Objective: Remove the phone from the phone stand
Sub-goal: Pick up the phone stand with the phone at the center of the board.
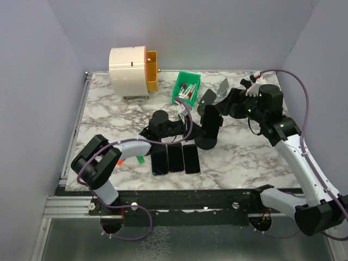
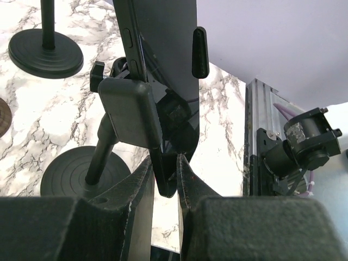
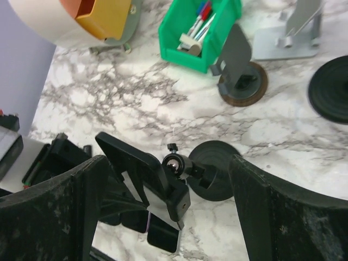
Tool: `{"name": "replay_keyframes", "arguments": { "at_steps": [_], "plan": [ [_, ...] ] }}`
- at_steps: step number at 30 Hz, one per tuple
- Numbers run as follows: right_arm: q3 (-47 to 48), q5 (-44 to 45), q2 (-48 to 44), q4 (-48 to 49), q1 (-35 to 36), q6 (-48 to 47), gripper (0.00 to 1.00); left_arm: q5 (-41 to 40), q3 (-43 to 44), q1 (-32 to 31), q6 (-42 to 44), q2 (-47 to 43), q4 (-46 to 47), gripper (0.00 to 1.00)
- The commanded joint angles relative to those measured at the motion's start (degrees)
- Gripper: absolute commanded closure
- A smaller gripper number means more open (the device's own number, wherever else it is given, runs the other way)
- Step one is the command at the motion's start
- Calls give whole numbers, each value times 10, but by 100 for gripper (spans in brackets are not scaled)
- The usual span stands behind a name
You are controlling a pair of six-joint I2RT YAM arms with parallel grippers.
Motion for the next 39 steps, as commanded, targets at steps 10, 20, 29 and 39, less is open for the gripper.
{"name": "replay_keyframes", "arguments": {
  "at_steps": [10, 20, 29, 39],
  "plan": [
    [164, 337, 61, -212, 169, -2, 2, -217, 5, -74, 19, -31, -13, 100],
    [153, 359, 85, -213, 189, 1, 0, -284, 1, -104, 13, -32, -13, 100],
    [157, 335, 110, -184, 191, -8, 0, -292, 1, -113, 18, -31, -13, 100],
    [168, 338, 135, -179, 203, -14, 0, -294, 0, -113, 25, -33, -13, 100]
  ]
}}
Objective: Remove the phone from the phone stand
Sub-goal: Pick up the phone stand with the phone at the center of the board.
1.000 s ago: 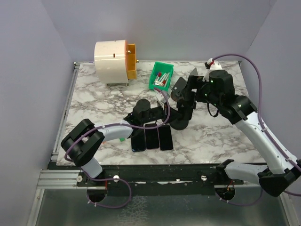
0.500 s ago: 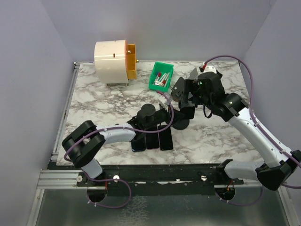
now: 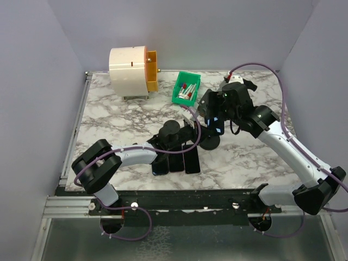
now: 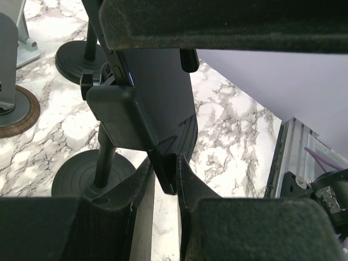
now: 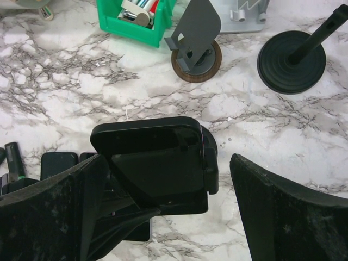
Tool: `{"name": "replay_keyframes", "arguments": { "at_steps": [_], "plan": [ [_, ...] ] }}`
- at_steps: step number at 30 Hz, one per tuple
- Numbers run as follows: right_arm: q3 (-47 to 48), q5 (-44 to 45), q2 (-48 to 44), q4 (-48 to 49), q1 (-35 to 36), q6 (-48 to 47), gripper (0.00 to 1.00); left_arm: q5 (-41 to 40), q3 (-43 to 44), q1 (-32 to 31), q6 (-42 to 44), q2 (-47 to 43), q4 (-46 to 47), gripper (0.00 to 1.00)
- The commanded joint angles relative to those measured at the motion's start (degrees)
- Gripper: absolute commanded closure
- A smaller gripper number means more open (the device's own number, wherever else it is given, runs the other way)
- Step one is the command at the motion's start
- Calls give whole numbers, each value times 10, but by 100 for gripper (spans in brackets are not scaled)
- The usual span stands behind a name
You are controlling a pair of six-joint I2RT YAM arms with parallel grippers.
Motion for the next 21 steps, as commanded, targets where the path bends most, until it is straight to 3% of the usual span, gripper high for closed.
{"name": "replay_keyframes", "arguments": {
  "at_steps": [1, 11, 21],
  "plan": [
    [17, 3, 20, -1, 10, -8, 0, -28, -1, -1, 25, -16, 8, 100],
    [21, -9, -18, -10, 14, -37, 0, -27, -12, -1, 31, -22, 8, 100],
    [18, -2, 11, -9, 14, -41, 1, -22, -13, -1, 30, -26, 9, 100]
  ]
}}
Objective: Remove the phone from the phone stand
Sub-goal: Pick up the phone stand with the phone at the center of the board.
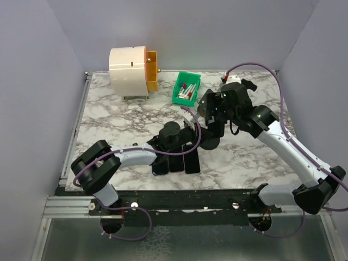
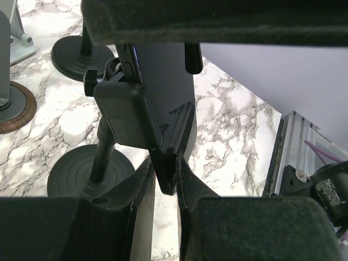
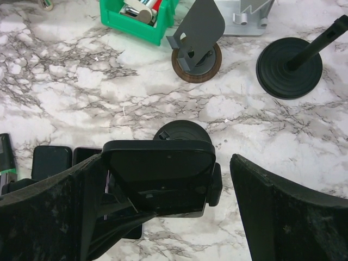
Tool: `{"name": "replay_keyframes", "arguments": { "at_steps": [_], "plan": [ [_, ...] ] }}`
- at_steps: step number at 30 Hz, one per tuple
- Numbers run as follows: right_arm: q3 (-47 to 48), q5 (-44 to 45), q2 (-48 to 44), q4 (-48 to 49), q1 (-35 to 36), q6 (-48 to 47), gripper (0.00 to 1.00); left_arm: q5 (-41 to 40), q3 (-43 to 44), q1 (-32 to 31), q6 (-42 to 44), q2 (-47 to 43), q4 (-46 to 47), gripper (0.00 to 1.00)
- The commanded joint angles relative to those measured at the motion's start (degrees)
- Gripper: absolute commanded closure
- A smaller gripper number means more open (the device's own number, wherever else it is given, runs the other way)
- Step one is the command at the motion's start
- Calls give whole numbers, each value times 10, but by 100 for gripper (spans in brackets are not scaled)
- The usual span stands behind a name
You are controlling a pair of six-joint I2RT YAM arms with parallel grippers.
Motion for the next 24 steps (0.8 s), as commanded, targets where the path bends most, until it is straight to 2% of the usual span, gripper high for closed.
{"name": "replay_keyframes", "arguments": {
  "at_steps": [1, 12, 14, 18, 22, 23, 24],
  "plan": [
    [8, 1, 14, 2, 3, -10, 1, -20, -6, 5, 21, -20, 13, 100],
    [5, 0, 44, 7, 3, -25, 5, -18, -13, 5, 22, -30, 13, 100],
    [1, -4, 45, 12, 3, -30, 8, -17, -14, 6, 22, -31, 12, 100],
    [-2, -11, 42, 20, 3, -37, 21, -15, -14, 6, 22, -32, 13, 100],
    [-5, -16, 39, 25, 3, -40, 45, -15, -17, 6, 20, -35, 12, 100],
    [-7, -16, 38, 27, 3, -39, 50, -16, -19, 5, 19, -38, 12, 97],
    [-10, -16, 36, 29, 4, -39, 55, -17, -21, 6, 17, -41, 12, 86]
  ]
}}
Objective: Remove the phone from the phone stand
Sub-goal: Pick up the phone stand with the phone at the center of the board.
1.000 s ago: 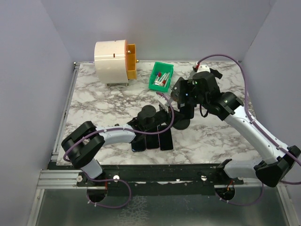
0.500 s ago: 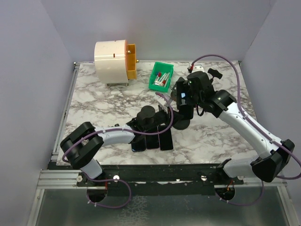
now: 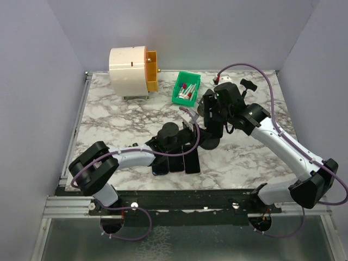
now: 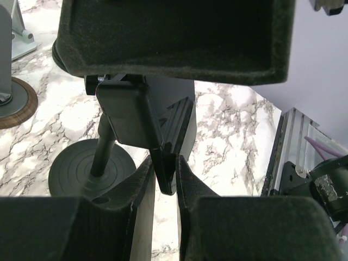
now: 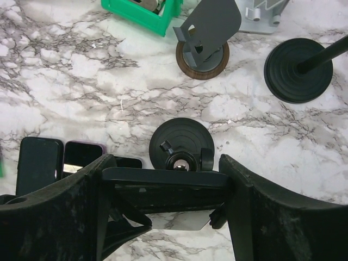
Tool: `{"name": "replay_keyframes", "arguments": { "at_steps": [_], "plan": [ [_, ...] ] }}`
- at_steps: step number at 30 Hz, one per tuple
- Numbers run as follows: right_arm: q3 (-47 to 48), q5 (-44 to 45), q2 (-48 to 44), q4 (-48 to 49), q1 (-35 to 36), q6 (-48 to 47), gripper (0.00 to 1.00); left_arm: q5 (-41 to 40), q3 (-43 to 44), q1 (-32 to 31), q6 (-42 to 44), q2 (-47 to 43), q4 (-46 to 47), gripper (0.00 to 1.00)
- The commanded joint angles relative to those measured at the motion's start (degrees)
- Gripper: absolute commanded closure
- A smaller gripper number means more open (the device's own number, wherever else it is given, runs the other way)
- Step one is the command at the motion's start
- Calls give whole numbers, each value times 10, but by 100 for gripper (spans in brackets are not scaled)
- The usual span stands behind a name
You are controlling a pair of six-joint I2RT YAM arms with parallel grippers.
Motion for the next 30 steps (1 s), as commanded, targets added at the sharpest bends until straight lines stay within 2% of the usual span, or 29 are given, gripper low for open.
{"name": "replay_keyframes", "arguments": {
  "at_steps": [1, 3, 4, 5, 7, 14, 21, 24, 30],
  "plan": [
    [-12, -5, -8, 18, 3, -10, 59, -20, -12, 5, 15, -33, 16, 74],
    [-15, -3, -10, 18, 3, -10, 68, -22, -22, 5, 18, -47, 16, 50],
    [-15, -1, -11, 17, 3, -9, 74, -26, -28, 5, 20, -55, 16, 43],
    [-15, 0, -12, 14, 3, -9, 78, -32, -35, 5, 22, -65, 16, 39],
    [-14, -1, -13, 11, 3, -6, 98, -45, -47, 5, 27, -81, 16, 35],
    [-12, -7, -17, 9, 3, 9, 100, -49, -32, 12, 6, -80, 23, 33],
    [-10, -16, -23, 9, 3, 16, 100, 8, -21, 41, -60, -35, 90, 44],
    [-10, -13, -23, 6, 3, 20, 100, 18, -14, 45, -74, -23, 107, 45],
    [-9, -9, -19, 5, 3, 28, 100, -25, -10, 43, -67, -26, 91, 40]
  ]
}}
